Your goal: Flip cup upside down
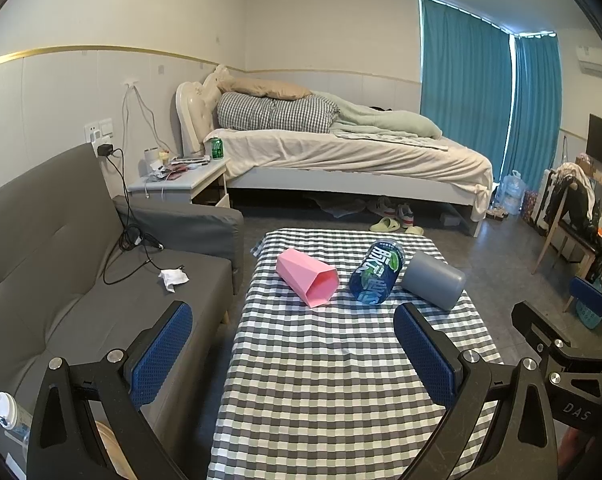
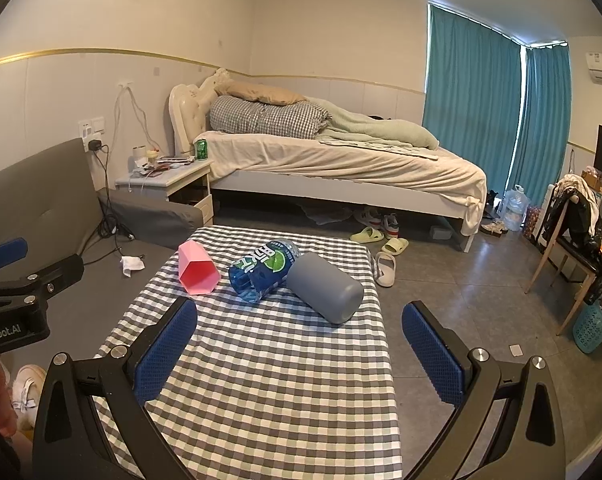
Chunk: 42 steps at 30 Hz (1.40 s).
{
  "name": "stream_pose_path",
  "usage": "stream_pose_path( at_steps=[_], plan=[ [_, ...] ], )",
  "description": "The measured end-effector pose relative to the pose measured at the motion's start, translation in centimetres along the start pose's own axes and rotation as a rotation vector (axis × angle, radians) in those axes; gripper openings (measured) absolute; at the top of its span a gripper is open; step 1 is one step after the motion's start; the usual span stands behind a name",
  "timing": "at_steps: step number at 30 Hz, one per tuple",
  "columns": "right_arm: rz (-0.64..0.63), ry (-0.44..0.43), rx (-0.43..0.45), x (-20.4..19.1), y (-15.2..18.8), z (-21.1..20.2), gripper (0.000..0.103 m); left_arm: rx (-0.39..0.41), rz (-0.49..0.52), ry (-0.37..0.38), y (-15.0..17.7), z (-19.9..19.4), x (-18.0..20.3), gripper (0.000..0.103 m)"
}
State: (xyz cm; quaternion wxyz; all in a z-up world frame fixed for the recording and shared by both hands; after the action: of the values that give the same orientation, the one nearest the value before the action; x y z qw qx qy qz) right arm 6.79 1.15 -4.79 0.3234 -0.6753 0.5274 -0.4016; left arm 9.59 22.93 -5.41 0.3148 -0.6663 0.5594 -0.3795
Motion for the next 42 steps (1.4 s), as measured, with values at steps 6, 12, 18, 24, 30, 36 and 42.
stream_pose_path(
  at_steps=[6, 12, 18, 24, 30, 36, 42],
  plan=[
    [-0.01, -0.019, -0.005, 0.2, 0.2, 0.2, 0.103, -0.014, 0.006, -0.001, 0.5, 0.5, 0.2, 0.103],
    [-0.044, -0.051, -0.007, 1.2, -0.6, 0.8, 0.103, -0.046, 0.012, -0.018, 0.1, 2.1, 0.4, 0.103],
    [-0.163, -0.094, -0.032, 3.6, -2.2, 4.9, 0.103, -0.08, -0.002, -0.027, -0.6, 5.2, 1.0, 0.103],
    [-0.274, -0.169, -0.105, 3.8, -2.2, 12.5, 0.103, -0.152, 0.0, -0.014, 0.6, 9.9, 1.9, 0.103],
    [-0.295, -0.205, -0.224, 3.6, -0.2, 19.6, 0.103, -0.2, -0.022, -0.011, 1.6, 13.5, 1.5, 0.103],
    [-0.355, -0.201, -0.325, 3.1, 2.2, 24.1, 0.103, -0.234, -0.016, -0.019, 3.1, 15.4, 1.4, 0.103],
    [-0.385, -0.179, -0.435, 2.7, 4.1, 27.4, 0.102, -0.252, -0.012, -0.014, 3.6, 15.5, 1.6, 0.103]
  ],
)
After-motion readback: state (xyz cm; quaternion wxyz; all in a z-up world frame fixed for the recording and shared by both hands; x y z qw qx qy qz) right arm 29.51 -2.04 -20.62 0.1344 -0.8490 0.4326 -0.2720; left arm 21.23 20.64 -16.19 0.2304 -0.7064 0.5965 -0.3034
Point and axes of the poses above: each gripper's, at about its wrist camera, not at the fingertips, and z roughly the way its jaws point, x to its right, y to its underside, the point moved 8 cm from there along z, roughly the way its jaws point, and after that the axes turned 9 degrees about -z, right-handed, at the moved point
